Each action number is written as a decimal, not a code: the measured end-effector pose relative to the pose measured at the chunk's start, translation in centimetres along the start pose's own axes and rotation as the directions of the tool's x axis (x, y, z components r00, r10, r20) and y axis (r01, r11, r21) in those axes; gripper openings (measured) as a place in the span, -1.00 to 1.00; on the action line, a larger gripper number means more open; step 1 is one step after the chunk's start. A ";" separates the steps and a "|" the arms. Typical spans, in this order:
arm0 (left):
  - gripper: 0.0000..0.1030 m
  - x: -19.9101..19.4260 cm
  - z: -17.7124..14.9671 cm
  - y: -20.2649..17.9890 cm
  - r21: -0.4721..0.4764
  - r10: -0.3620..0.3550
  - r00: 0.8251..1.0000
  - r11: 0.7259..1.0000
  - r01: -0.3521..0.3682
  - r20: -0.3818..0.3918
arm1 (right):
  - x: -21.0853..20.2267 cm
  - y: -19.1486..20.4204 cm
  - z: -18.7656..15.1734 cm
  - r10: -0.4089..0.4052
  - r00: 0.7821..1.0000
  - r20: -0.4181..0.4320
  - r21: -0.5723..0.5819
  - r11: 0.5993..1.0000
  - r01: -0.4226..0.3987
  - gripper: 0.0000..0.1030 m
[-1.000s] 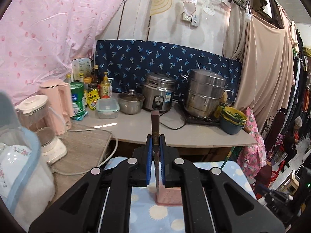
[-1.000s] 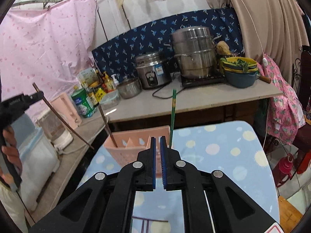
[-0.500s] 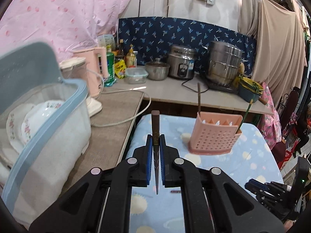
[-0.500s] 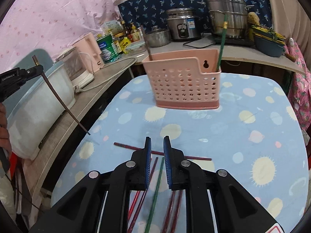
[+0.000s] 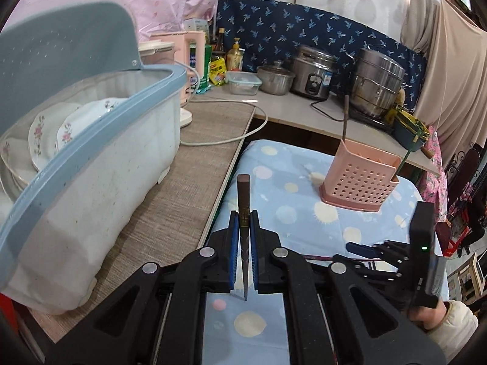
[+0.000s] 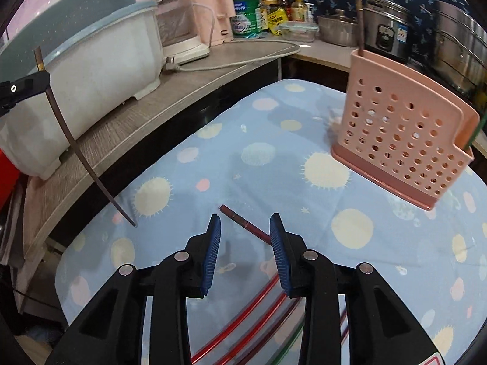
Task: Organize utensils
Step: 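Grasp a dark red chopstick on the cloth with the right gripper while the left holds its chopstick, then lower the brown chopstick into the basket and open the left gripper while the right carries its chopstick over, then move both open grippers back over the chopsticks lying on the cloth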
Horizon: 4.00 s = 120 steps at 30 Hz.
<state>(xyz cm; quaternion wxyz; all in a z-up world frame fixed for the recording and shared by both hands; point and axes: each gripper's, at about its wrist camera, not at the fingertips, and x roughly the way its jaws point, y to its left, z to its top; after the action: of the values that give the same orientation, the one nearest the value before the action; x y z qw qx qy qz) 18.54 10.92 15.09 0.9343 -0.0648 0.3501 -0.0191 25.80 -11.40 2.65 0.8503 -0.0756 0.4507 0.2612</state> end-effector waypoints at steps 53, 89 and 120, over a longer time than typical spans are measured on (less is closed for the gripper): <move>-0.86 -0.2 7.8 -10.0 0.081 -0.159 0.981 0.985 0.150 0.115 | -23.5 -11.3 0.8 -0.389 0.815 0.430 0.383 0.896 0.225 -0.86; -0.85 15.1 15.2 -18.7 0.079 -0.237 0.966 0.970 0.229 0.104 | -14.9 -21.7 8.3 -0.399 0.808 0.433 0.566 0.818 0.100 -0.83; -0.29 4.2 5.5 -14.1 0.103 -0.132 0.983 0.987 0.120 0.124 | -21.7 -10.0 -4.0 -0.401 0.819 0.411 0.514 0.844 0.155 -0.21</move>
<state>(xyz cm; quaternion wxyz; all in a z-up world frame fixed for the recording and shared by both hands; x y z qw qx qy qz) 25.42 -2.76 18.34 0.9541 -0.0434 0.2822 -0.0906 18.14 -29.52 16.73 0.9604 0.1307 0.2447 0.0271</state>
